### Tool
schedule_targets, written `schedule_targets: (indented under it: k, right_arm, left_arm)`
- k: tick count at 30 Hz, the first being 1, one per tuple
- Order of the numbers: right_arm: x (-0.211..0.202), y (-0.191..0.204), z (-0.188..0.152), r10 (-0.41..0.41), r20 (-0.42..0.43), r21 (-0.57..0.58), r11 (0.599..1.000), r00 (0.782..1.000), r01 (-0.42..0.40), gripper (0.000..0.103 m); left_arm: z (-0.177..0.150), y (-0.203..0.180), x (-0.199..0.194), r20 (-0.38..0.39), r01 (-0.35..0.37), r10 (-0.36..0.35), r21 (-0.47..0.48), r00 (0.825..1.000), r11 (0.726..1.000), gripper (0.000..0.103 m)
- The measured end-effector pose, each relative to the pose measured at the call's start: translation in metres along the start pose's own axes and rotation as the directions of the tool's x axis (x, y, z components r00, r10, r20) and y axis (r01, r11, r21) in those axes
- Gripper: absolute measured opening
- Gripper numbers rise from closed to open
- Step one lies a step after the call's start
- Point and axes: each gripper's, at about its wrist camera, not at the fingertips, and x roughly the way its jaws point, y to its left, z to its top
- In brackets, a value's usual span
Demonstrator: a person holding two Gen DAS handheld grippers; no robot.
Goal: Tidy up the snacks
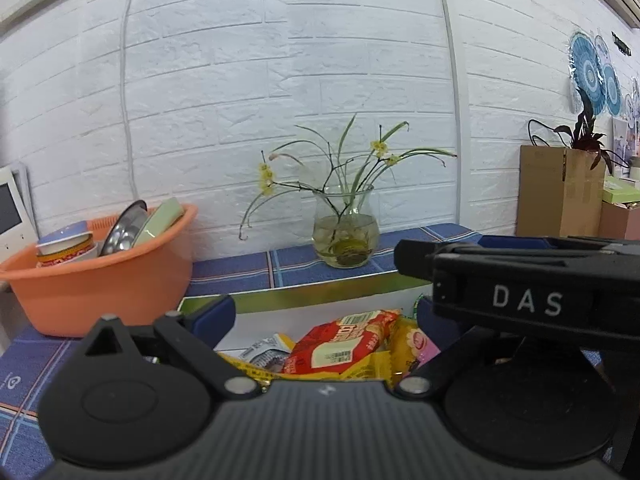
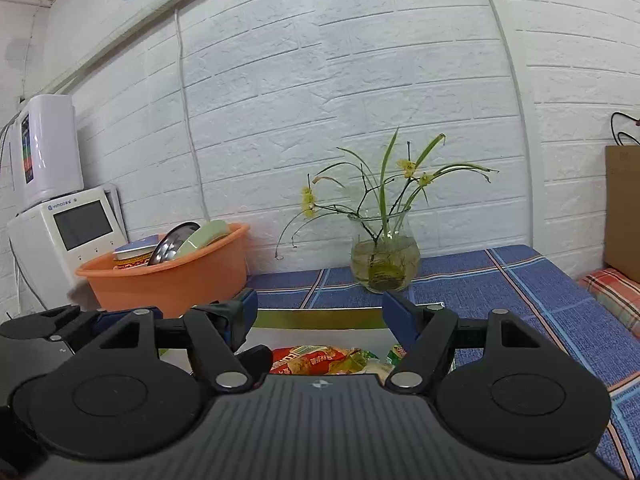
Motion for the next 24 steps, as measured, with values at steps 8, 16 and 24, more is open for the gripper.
schedule_targets:
  k: [8,16,24]
  right_arm:
    - [-0.018,-0.018,-0.001,-0.046,-0.008,0.198,0.979,0.999,0.047,0.103]
    - [-0.047,-0.013,-0.009,-0.066,-0.057,0.239,0.968,0.996,0.078,0.103]
    - [-0.119,0.004,-0.025,-0.091,0.098,0.177,0.982,0.991,0.072,0.103]
  left_arm:
    - [0.001,0.007,-0.02,0.014,-0.038,0.038,-0.02,0.999,0.999,0.098]
    - [-0.004,0.015,-0.061,-0.018,-0.026,0.024,-0.087,1.0,0.996,0.098]
    - [-0.016,0.015,-0.115,-0.068,-0.06,0.052,-0.112,0.996,0.992,0.098]
